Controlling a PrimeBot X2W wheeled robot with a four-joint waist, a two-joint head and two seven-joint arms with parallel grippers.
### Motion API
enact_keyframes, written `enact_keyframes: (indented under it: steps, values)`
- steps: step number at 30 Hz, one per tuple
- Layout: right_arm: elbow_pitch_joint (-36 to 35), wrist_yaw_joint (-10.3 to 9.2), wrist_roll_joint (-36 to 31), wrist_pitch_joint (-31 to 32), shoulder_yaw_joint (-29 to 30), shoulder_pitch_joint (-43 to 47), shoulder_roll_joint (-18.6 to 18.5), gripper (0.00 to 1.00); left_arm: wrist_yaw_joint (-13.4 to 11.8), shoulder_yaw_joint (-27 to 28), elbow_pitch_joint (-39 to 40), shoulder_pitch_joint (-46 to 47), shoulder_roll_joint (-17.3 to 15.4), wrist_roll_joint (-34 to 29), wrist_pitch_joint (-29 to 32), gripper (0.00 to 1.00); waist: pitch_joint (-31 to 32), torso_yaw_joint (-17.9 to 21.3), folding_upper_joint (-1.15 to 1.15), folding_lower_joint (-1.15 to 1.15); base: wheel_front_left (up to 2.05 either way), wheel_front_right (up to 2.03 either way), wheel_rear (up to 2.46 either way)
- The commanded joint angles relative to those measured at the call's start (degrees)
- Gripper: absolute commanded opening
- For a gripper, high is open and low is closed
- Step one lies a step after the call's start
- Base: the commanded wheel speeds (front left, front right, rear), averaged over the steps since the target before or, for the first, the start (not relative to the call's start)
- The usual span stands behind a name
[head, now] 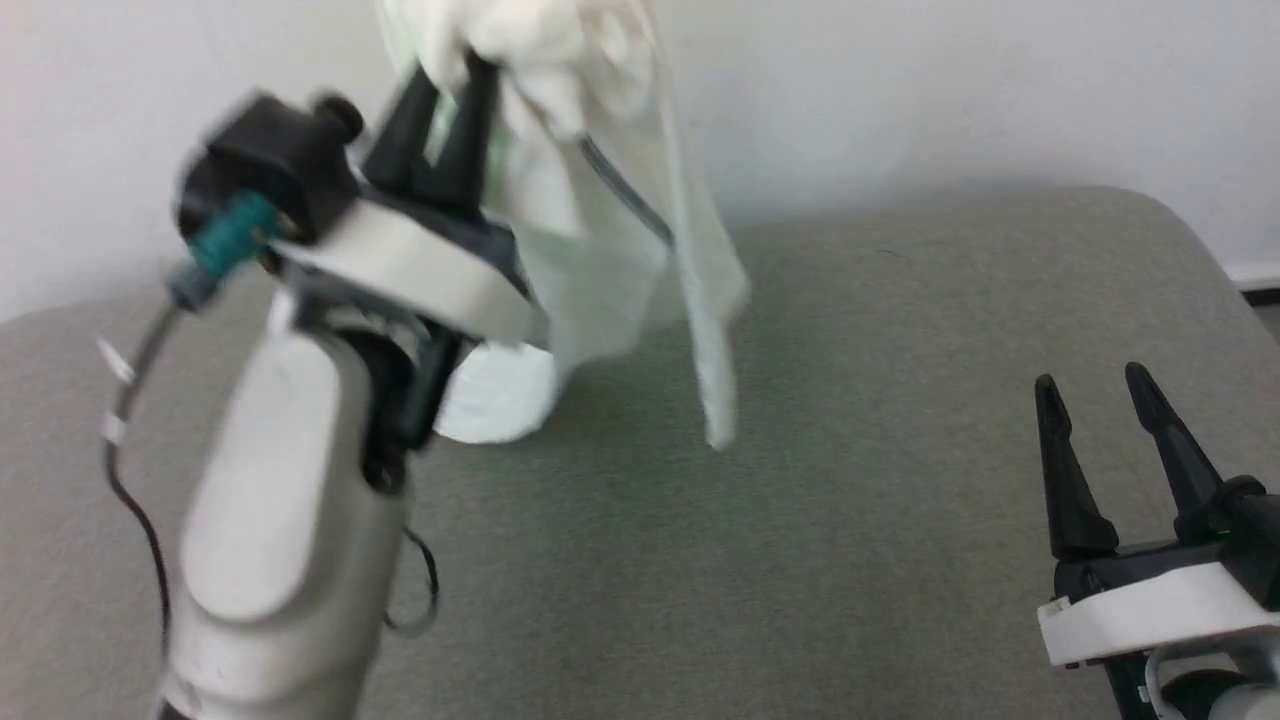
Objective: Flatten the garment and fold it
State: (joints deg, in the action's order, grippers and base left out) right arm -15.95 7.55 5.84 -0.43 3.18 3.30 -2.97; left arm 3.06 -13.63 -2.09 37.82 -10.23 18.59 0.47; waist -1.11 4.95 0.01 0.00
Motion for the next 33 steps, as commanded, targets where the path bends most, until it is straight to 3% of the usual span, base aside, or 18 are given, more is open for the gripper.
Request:
enact_keyframes:
  steps: [1, 5, 10, 17, 18, 19, 20, 25, 33]
  values:
    - [-0.43, -0.06, 0.47, 0.29, -0.12, 0.81, 0.09, 1.0, -0.65, -0.58, 0.58, -2.91, 0.54, 0.42, 0.13, 0.0, -0.52, 5.02, -0.01, 0.0, 0.0, 0.0, 0.0]
    - [-0.43, -0.06, 1.24, 0.21, -0.23, 1.63, 0.09, 1.0, -1.42, -4.1, -0.46, -14.02, 2.83, 1.63, 0.13, 0.0, -1.51, 6.54, -0.01, 0.0, 0.0, 0.0, 0.0]
    - [0.29, -0.06, 1.58, -0.26, -1.12, 1.99, 0.09, 1.0, -1.95, -7.53, -8.08, -27.03, 3.87, 2.92, -0.71, 0.0, -2.32, 7.24, -0.01, 0.0, 0.0, 0.0, 0.0]
    - [0.77, -0.06, 1.23, -0.24, -1.01, 3.36, 0.09, 1.0, -2.18, -11.57, -15.3, -36.55, 5.89, 4.67, -4.09, 0.0, -1.46, 5.78, -0.01, 0.0, 0.0, 0.0, 0.0]
    - [0.76, -0.06, 1.23, -0.19, -0.94, 3.6, 0.09, 1.0, -2.5, -11.94, -15.58, -37.2, 6.12, 4.65, -5.24, 0.26, -1.24, 5.48, -0.01, 0.0, 0.0, 0.0, 0.0]
    - [0.72, -0.06, 1.26, -0.15, -0.98, 3.75, 0.09, 1.0, -2.82, -12.21, -15.62, -37.7, 6.34, 4.75, -6.46, 0.96, -1.06, 5.24, -0.01, 0.0, 0.0, 0.0, 0.0]
    - [0.69, -0.06, 1.26, -0.12, -1.02, 3.87, 0.09, 1.0, -3.22, -12.49, -15.46, -37.94, 6.48, 4.52, -7.84, 1.0, -0.83, 4.94, -0.01, 0.0, 0.0, 0.0, 0.0]
    - [0.12, -0.06, 1.11, 0.01, -1.25, 4.43, 0.09, 1.0, -5.15, -12.41, -12.16, -38.21, 6.79, 3.38, -13.08, 1.0, 0.23, 3.25, -0.01, 0.0, 0.0, 0.0, 0.0]
    - [-0.2, -0.06, 1.01, 0.2, -1.57, 4.72, 0.09, 1.0, -7.3, -8.7, -2.7, -38.58, 4.25, 1.92, -14.9, 1.0, 1.37, 2.1, -0.01, 0.0, 0.0, 0.0, 0.0]
